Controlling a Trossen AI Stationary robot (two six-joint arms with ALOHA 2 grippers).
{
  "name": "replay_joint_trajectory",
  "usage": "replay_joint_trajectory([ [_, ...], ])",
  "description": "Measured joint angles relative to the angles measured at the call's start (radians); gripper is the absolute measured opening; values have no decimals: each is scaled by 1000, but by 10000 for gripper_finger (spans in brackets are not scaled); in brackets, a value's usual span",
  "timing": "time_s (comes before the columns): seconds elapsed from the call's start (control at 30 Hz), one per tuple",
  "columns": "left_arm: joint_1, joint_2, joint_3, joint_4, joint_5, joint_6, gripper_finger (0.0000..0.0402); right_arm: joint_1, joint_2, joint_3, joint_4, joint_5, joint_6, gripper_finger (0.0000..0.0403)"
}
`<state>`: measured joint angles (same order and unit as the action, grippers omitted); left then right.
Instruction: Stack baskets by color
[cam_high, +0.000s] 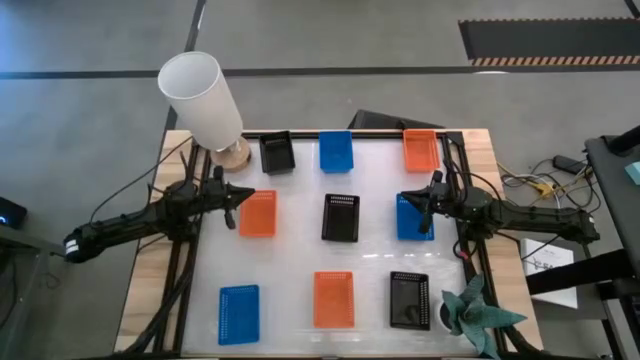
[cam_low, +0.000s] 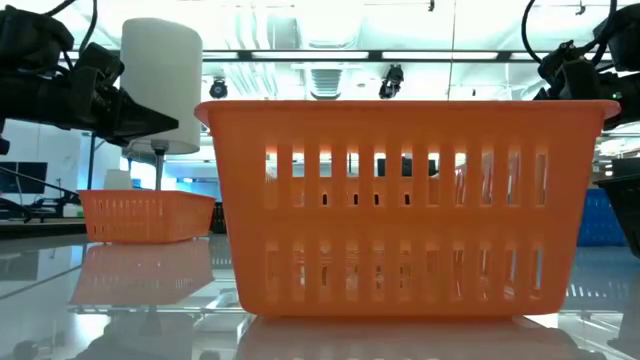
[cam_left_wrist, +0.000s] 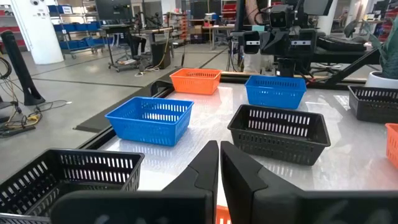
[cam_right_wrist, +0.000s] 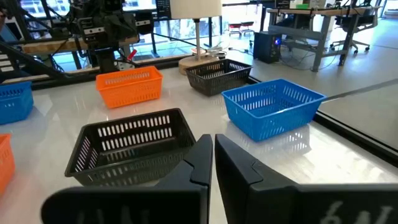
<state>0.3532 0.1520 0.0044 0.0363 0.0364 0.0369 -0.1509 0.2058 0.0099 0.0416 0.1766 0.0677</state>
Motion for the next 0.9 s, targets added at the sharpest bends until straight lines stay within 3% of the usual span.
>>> replay_joint_trajectory([
  [0.9,0,0,0,0,0,0,2,0,0,0,12,1,68,11],
])
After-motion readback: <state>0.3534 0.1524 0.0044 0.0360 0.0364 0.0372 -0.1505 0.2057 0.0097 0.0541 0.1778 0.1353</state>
